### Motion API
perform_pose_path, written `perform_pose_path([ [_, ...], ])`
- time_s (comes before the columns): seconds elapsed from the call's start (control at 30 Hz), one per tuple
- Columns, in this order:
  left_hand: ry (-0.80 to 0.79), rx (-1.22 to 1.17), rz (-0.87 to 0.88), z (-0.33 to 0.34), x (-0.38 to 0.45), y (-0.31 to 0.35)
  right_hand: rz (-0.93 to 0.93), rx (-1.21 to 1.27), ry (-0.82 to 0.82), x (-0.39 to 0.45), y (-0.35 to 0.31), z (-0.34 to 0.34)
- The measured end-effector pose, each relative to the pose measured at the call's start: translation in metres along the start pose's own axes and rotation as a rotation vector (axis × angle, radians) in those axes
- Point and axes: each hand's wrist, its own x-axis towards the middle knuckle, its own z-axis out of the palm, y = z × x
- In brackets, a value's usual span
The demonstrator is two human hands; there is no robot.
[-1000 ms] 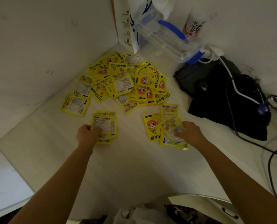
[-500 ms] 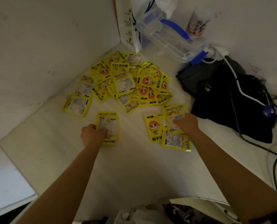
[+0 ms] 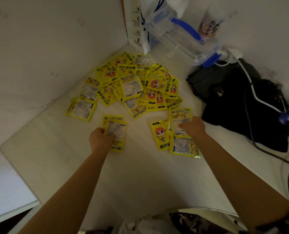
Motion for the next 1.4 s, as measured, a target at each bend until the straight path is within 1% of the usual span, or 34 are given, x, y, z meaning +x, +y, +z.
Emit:
perform_pose_path([
  [0.1,0.01,-0.04,0.003,-0.002,-0.006,0.005,-0.012,0.033,0.006,-0.002,-0.001,0.0],
  [0.27,0.034,-0.209,-0.04,-0.004,-0.013,0.006,-0.055,0.14,-0.002,-0.007,-0.002,-0.005],
  [0.33,0.019,-0.272,-0.05,-0.004,-0.015,0.007,-0.065,0.167,-0.016,-0.009,-0.002,-0.008],
  [0.47,-0.06,-0.391,-0.07,-0.001,-0.015,0.009,-0.1,0.234,-0.04,-0.017,-0.002,-0.017],
  [0.67,-0.228,-0.465,0.01,0.013,-0.033,0.024,-0.163,0.207,-0.133,-0.024,0.01,-0.042],
  [0.83,-0.337,-0.462,0.024,0.039,-0.05,0.039,-0.221,0.049,-0.226,-0.027,0.029,-0.065],
  [0.93,-0.373,-0.441,0.036,0.054,-0.06,0.046,-0.291,-0.109,-0.28,-0.029,0.041,-0.076],
  [1.03,-0.363,-0.431,0.024,0.067,-0.068,0.053,-0.333,-0.294,-0.37,-0.027,0.048,-0.081],
  [1.13,-0.348,-0.424,-0.011,0.078,-0.07,0.056,-0.331,-0.48,-0.421,-0.025,0.055,-0.077],
  [1.17,-0.33,-0.417,-0.014,0.082,-0.07,0.056,-0.332,-0.527,-0.424,-0.023,0.056,-0.075],
  [1.23,-0.287,-0.381,-0.01,0.088,-0.071,0.057,-0.319,-0.598,-0.38,-0.025,0.054,-0.071],
  [1.3,-0.261,-0.372,-0.011,0.092,-0.072,0.057,-0.357,-0.63,-0.342,-0.026,0.05,-0.068],
  [1.4,-0.217,-0.392,-0.032,0.097,-0.073,0.06,-0.411,-0.695,-0.357,-0.023,0.048,-0.061],
])
